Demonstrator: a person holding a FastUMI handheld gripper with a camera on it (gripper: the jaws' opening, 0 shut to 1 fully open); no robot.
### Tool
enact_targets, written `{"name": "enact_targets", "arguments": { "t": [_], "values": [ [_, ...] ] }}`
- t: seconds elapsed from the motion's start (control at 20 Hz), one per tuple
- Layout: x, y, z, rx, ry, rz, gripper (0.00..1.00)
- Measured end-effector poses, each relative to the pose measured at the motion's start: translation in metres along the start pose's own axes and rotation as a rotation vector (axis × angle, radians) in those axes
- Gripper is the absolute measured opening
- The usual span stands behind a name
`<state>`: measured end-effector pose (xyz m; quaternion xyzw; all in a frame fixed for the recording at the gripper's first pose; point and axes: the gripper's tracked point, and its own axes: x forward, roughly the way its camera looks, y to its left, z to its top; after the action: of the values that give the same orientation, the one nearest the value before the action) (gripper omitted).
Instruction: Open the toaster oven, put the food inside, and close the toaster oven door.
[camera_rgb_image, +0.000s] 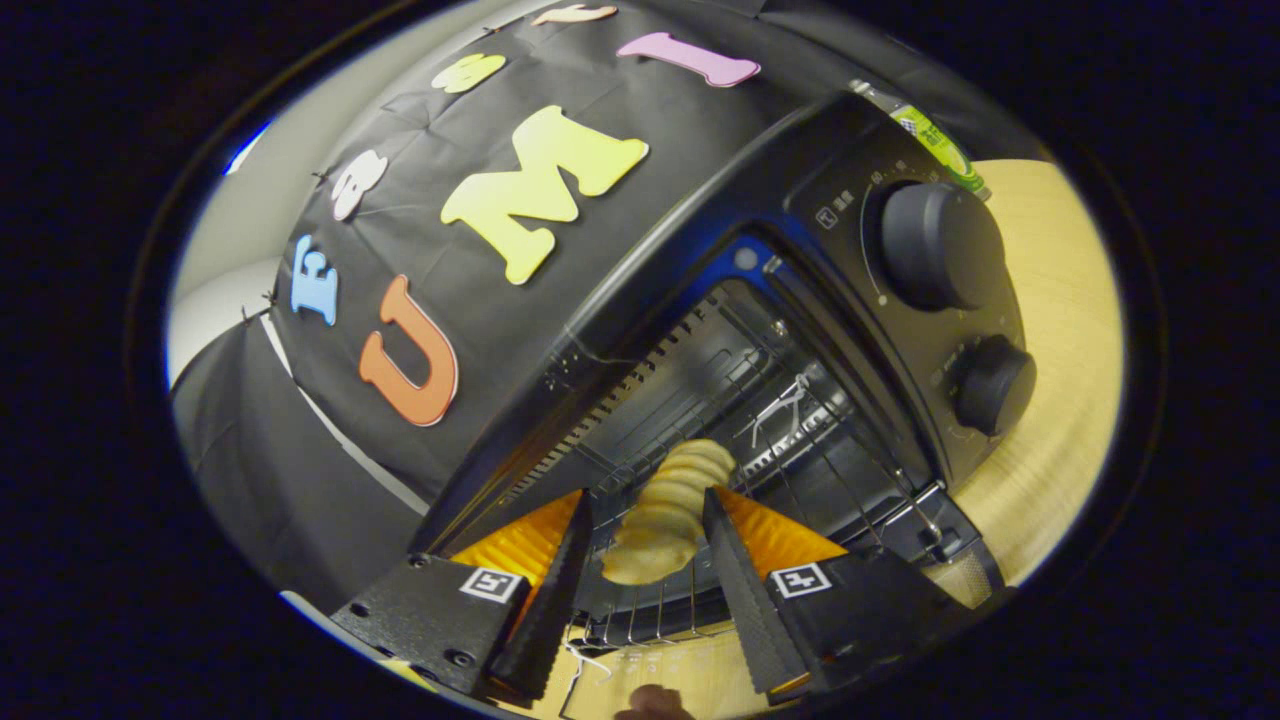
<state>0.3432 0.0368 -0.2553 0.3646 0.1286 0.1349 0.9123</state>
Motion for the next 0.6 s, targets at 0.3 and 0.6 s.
{"name": "enact_targets", "arguments": {
  "t": [0.3,0.6],
  "values": [
    [-0.020,-0.001,-0.003,-0.012,0.029,-0.076,1.00],
    [-0.050,-0.007,-0.008,0.006,0.076,-0.118,1.00]
  ]
}}
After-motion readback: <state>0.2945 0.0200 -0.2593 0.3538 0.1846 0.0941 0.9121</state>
